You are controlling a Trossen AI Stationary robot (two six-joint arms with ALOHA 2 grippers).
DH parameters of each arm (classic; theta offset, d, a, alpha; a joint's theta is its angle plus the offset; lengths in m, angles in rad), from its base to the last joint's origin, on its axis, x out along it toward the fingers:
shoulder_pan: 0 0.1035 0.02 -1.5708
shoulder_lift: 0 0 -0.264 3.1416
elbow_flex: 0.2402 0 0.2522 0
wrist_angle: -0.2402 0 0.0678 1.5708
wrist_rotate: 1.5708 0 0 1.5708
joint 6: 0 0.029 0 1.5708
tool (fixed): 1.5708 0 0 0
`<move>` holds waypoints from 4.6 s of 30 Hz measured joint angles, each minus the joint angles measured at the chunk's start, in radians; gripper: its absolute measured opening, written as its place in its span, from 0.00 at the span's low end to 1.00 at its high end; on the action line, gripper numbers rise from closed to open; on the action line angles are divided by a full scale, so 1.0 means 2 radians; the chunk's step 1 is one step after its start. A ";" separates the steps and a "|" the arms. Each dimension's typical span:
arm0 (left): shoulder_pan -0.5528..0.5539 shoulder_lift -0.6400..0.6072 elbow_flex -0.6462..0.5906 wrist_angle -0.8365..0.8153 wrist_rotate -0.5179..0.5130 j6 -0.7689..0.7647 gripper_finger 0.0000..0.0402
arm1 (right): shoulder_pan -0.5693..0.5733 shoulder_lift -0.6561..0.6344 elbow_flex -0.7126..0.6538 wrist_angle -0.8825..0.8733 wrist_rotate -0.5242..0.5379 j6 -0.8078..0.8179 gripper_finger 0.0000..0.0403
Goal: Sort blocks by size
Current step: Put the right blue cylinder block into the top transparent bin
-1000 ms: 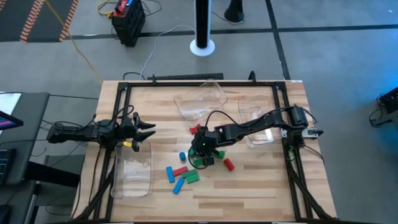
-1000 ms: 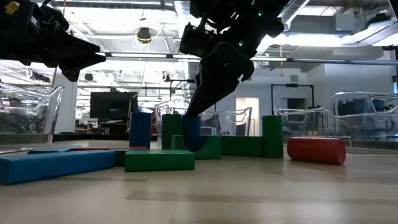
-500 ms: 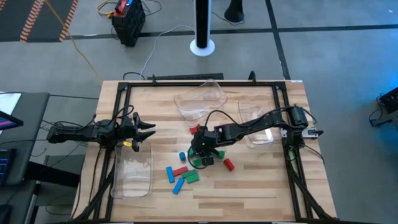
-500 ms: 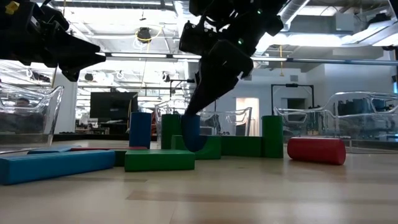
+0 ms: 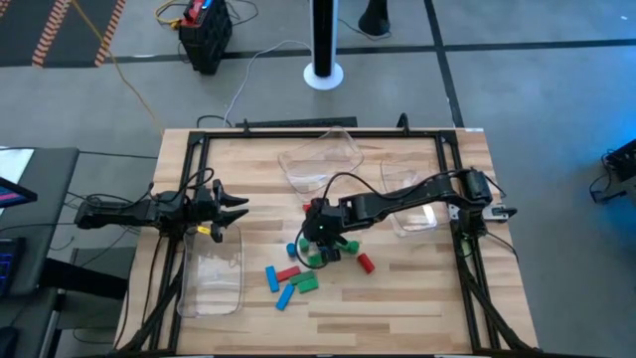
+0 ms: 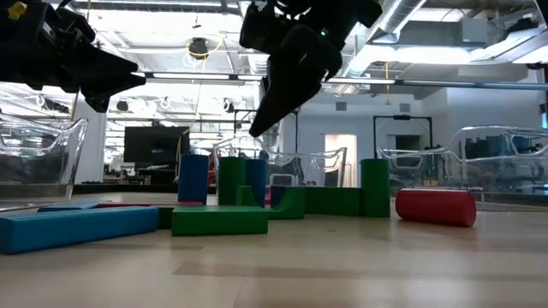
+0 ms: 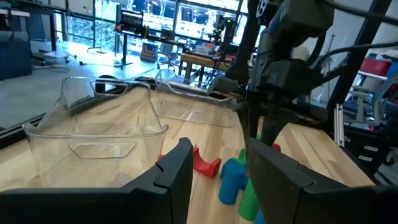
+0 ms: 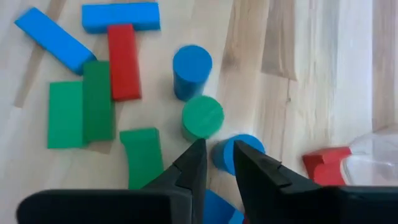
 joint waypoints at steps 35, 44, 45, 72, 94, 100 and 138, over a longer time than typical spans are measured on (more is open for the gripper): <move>0.000 0.000 0.000 0.000 0.004 0.001 0.36 | -0.015 0.042 -0.007 0.036 -0.004 0.014 0.66; 0.000 0.000 0.000 -0.001 0.004 0.002 0.36 | -0.015 0.066 -0.006 0.052 -0.018 0.015 0.62; 0.000 0.000 0.000 -0.001 0.004 0.002 0.36 | -0.015 0.070 -0.007 0.053 -0.022 0.015 0.60; 0.000 0.000 0.000 -0.001 0.004 0.002 0.36 | -0.021 0.071 0.024 0.018 -0.025 0.008 0.39; 0.000 0.000 0.000 -0.004 0.004 0.000 0.36 | 0.003 0.070 0.163 -0.047 -0.021 -0.036 0.40; 0.000 0.000 0.000 -0.004 0.004 0.000 0.36 | 0.005 0.070 0.184 -0.062 0.011 -0.045 0.40; 0.000 0.000 0.000 -0.015 0.004 0.000 0.36 | -0.234 0.049 0.168 -0.114 -0.004 -0.015 0.40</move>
